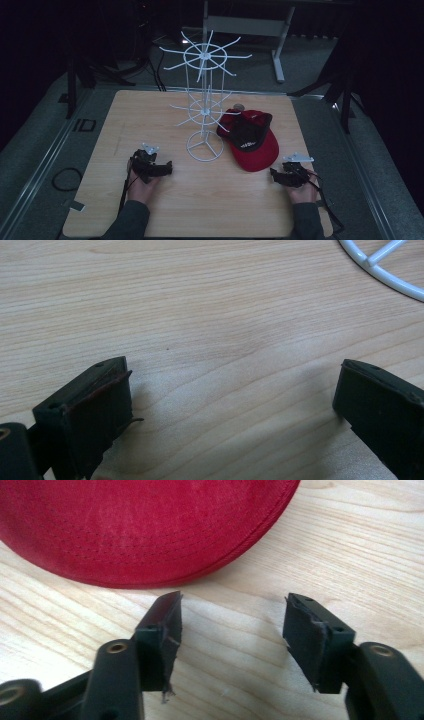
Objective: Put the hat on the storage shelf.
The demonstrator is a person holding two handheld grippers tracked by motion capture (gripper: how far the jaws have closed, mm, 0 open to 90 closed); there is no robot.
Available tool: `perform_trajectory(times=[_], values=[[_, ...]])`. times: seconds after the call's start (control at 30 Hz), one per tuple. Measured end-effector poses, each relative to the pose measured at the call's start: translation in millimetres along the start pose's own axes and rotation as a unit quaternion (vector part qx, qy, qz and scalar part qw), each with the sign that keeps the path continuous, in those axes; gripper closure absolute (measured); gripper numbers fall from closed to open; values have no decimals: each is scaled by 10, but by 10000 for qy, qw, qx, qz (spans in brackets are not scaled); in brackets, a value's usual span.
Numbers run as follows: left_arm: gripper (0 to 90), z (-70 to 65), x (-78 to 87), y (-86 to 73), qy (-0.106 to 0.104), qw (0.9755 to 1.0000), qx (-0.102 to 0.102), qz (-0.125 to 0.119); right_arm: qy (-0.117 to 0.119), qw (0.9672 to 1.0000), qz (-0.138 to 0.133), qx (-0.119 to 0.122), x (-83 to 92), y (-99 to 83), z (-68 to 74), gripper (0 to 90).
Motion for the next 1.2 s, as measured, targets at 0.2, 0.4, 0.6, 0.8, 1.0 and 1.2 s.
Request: perform_trajectory(times=[0.2, 0.4, 0.6, 0.8, 1.0, 1.2], values=[[27, -1, 2, -2, 5, 10000, 0, 9, 97, 9998, 113, -94, 3, 2, 8, 451], [27, -14, 3, -2, -4, 10000, -1, 3, 38, 9999, 164, 17, 4, 11, 26, 443], [27, -24, 3, -2, -13, 10000, -17, 5, 25, 9998, 190, 50, 2, 16, 23, 437], [27, -28, 4, -2, -15, 10000, -25, 13, -3, 9997, 212, 96, 14, 29, 38, 467], [27, -32, 4, 0, -17, 10000, -23, 10, 104, 9999, -3, -78, 82, 135, -5, 403], [27, -34, 2, 1, -16, 10000, -20, 5, 300, 9995, -63, -38, 92, 256, -4, 327]])
Point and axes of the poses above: each handheld gripper's, and its own axes: x roughly backward along the jaws, y roughly out of its top, z roughly to its left, the point moved 8 cm from there along -x, roughly forward along the jaws, and after that the axes turned 3 degrees about -x, right-handed, at the moved point
